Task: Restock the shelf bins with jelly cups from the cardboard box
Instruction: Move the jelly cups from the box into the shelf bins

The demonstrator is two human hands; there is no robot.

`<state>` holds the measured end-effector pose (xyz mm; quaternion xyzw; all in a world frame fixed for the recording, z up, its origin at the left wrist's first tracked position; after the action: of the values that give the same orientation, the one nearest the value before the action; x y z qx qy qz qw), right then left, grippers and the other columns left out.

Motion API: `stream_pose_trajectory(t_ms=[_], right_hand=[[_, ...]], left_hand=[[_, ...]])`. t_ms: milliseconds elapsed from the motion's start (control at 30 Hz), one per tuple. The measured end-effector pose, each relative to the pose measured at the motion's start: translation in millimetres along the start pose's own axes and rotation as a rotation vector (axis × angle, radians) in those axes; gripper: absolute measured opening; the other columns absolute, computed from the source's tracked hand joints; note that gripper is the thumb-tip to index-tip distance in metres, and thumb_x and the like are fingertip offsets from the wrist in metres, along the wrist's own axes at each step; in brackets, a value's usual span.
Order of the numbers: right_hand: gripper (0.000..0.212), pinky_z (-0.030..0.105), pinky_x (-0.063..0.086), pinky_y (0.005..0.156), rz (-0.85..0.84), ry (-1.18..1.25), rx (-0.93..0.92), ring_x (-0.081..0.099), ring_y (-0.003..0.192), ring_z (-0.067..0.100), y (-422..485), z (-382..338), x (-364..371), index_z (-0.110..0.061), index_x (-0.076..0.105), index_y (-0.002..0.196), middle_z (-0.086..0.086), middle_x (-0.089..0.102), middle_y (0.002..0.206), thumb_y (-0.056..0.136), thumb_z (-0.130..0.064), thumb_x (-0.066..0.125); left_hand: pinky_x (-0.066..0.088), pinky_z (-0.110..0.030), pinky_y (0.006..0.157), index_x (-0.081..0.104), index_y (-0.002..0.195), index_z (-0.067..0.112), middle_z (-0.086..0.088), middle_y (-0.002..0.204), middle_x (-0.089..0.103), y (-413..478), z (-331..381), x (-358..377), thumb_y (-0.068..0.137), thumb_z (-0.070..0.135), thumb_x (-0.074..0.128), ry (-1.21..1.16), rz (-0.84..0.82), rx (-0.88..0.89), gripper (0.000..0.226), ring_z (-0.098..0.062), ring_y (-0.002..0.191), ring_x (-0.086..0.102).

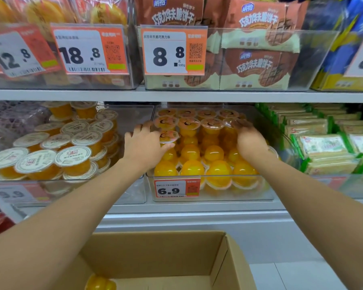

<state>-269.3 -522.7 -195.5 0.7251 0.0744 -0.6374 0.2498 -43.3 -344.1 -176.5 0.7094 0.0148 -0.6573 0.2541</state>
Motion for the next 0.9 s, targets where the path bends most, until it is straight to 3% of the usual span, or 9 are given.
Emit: stream_pose_trajectory(t_ms=[67,167,267,333,433,533,600,800,900], right_hand=[[0.054,0.036,0.025,0.114,-0.025,-0.023,0.027,0.014,0.147,0.022,-1,-2,-3,-0.016,0.028,0.148,0.007,0.022,0.157,0.096,-0.004,0.039],[0.070,0.044,0.019,0.115,0.047,-0.027,-0.014,0.009,0.148,0.022,-12,-6,-11,-0.017,0.019,0.152,0.003,0.012,0.161,0.090,-0.006,0.049],[0.060,0.045,0.032,0.108,0.235,-0.002,-0.084,0.034,0.137,0.030,-36,-16,-25,-0.013,0.041,0.143,0.012,0.040,0.149,0.085,-0.007,0.056],[0.040,0.043,0.040,0.098,0.330,0.013,-0.170,0.050,0.119,0.030,-57,-32,-33,-0.012,0.057,0.126,0.011,0.059,0.127,0.086,-0.010,0.055],[0.021,0.036,0.046,0.083,0.343,0.189,-0.260,0.055,0.096,0.022,-101,-62,-36,-0.012,0.064,0.107,0.004,0.061,0.103,0.087,-0.013,0.057],[0.008,0.034,0.045,0.064,0.308,0.322,-0.298,0.055,0.079,0.022,-150,-98,-24,-0.011,0.061,0.091,0.004,0.058,0.088,0.084,-0.011,0.058],[0.007,0.037,0.046,0.062,0.222,0.361,-0.324,0.056,0.079,0.025,-184,-123,-5,-0.010,0.059,0.090,0.005,0.058,0.088,0.083,-0.013,0.057],[0.024,0.031,0.049,0.077,-0.412,0.323,-0.361,0.057,0.093,0.019,-282,-174,93,-0.018,0.058,0.112,0.001,0.057,0.109,0.089,-0.018,0.051],[0.036,0.032,0.046,0.087,-0.774,0.235,-0.379,0.056,0.111,0.026,-318,-197,146,-0.015,0.056,0.124,0.007,0.056,0.124,0.088,-0.017,0.055]], left_hand=[[0.035,-0.049,0.102,0.052,0.134,0.025,-0.003,0.141,0.041,0,0,2,0.088,0.069,0.040,-0.002,0.006,-0.004,0.064,-0.030,0.127,0.039],[0.036,-0.048,0.102,0.052,0.133,0.022,-0.004,0.140,0.044,0,0,1,0.085,0.070,0.046,-0.061,0.028,-0.018,0.068,-0.030,0.127,0.041],[0.037,-0.045,0.099,0.049,0.134,0.022,-0.006,0.134,0.048,-9,3,-3,0.082,0.068,0.054,-0.119,0.109,-0.009,0.070,-0.028,0.125,0.042],[0.040,-0.041,0.092,0.054,0.124,0.020,-0.005,0.123,0.053,-27,8,-9,0.085,0.057,0.058,-0.163,0.242,0.039,0.054,-0.026,0.116,0.046],[0.043,-0.035,0.071,0.056,0.091,0.018,0.001,0.090,0.056,-68,11,-19,0.089,0.031,0.059,-0.336,0.371,0.085,0.014,-0.021,0.086,0.053],[0.040,-0.036,0.059,0.046,0.079,0.020,0.003,0.073,0.054,-115,1,-9,0.091,0.024,0.055,-0.552,0.175,-0.048,0.015,-0.021,0.069,0.051],[0.038,-0.034,0.058,0.047,0.078,0.021,0.003,0.071,0.055,-149,-18,10,0.090,0.023,0.055,-0.580,0.035,-0.129,0.015,-0.023,0.069,0.053],[0.051,-0.033,0.074,0.056,0.083,0.021,0.000,0.089,0.066,-258,-89,86,0.090,0.030,0.053,-0.388,-0.568,-0.328,0.012,-0.023,0.084,0.062],[0.049,-0.030,0.082,0.064,0.096,0.011,-0.009,0.105,0.068,-314,-117,131,0.089,0.023,0.053,-0.277,-0.868,-0.335,0.018,-0.028,0.101,0.063]])
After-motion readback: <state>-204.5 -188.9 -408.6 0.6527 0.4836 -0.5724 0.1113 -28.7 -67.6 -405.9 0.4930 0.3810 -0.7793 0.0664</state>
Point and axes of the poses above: each hand's wrist, its own y-axis towards the middle knuckle, its own x-axis out of the palm, z = x × y, the point moved 1 cm from there along y, towards the middle knuckle
